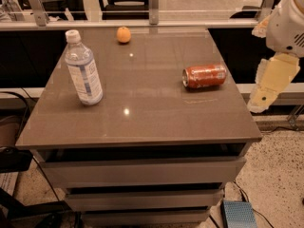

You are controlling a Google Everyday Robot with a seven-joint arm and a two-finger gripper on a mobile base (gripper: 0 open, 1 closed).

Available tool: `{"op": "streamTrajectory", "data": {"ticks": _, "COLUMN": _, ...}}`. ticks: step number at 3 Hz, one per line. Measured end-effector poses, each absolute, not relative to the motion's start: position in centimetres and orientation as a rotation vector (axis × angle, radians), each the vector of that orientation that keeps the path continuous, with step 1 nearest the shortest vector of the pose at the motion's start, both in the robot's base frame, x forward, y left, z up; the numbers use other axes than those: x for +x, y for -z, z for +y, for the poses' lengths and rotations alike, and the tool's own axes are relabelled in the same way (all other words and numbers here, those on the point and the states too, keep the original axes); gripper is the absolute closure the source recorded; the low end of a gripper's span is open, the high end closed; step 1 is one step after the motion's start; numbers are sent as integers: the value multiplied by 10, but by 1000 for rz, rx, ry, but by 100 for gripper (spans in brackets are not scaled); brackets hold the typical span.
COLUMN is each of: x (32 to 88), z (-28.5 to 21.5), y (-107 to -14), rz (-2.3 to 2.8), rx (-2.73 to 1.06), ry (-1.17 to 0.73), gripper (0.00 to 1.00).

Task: Place coke can upright

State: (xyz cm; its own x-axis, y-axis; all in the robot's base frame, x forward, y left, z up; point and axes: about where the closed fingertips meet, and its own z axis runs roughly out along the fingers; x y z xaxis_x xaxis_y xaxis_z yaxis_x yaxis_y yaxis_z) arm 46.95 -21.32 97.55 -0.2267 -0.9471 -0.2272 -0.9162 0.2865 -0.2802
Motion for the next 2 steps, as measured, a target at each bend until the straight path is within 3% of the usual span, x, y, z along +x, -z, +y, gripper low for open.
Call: {"op": "streamTrajectory", "data": {"ticks": 2, "x": 542, "z": -187, "y": -952, "rz": 2168, "rx": -1692, "ry": 44, "gripper": 0}}
